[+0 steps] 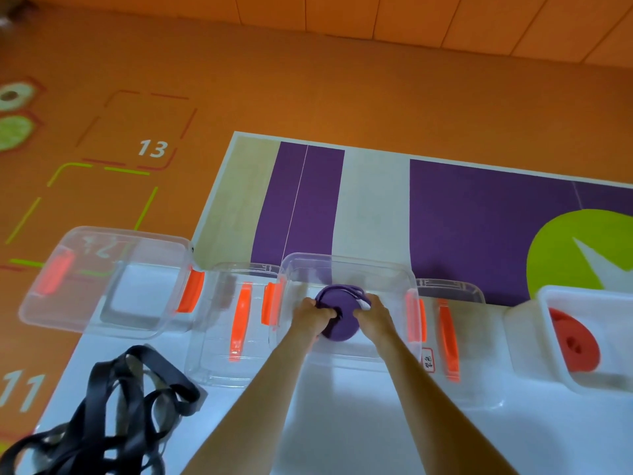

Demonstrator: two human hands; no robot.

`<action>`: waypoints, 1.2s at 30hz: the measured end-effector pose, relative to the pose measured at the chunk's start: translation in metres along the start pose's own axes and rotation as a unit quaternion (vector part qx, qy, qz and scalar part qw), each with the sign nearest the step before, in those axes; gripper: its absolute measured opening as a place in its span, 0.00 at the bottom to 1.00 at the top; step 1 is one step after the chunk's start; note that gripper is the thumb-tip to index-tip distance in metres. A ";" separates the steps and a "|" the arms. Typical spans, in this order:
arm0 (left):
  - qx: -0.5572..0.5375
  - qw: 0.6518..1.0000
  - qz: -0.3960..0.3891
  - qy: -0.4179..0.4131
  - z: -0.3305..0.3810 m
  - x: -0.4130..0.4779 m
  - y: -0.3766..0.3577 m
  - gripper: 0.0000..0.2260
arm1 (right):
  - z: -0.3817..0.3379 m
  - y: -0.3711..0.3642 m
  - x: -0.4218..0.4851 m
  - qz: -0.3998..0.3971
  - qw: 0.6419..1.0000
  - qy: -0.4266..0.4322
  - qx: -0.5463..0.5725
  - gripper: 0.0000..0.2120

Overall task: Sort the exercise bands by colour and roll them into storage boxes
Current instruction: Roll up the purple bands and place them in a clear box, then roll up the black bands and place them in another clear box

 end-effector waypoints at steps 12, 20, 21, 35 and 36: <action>0.204 0.966 0.036 -0.153 0.009 -0.030 0.016 0.21 | -0.028 0.021 -0.044 0.028 0.991 0.108 -0.074 0.28; 0.423 0.805 0.148 -0.389 0.007 -0.122 0.062 0.13 | -0.032 0.043 -0.112 0.081 0.931 0.273 -0.228 0.13; 0.438 0.787 0.168 -0.400 0.001 -0.134 0.069 0.12 | -0.033 0.042 -0.120 0.088 0.921 0.289 -0.245 0.12; 0.479 0.728 0.317 -0.374 -0.136 -0.198 0.225 0.15 | -0.065 -0.098 -0.223 0.125 0.809 0.473 -0.325 0.10; 0.468 0.737 0.318 -0.370 -0.148 -0.198 0.239 0.13 | -0.064 -0.114 -0.228 0.118 0.812 0.470 -0.325 0.09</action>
Point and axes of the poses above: each hand's wrist, its own x-axis towards the middle knuckle, its own y-axis out of the back of the hand, z = x × y, the point moved 2 cm from there along x, towards the middle knuckle, and after that the axes turned 3 degrees about y, right-handed, at the moved point
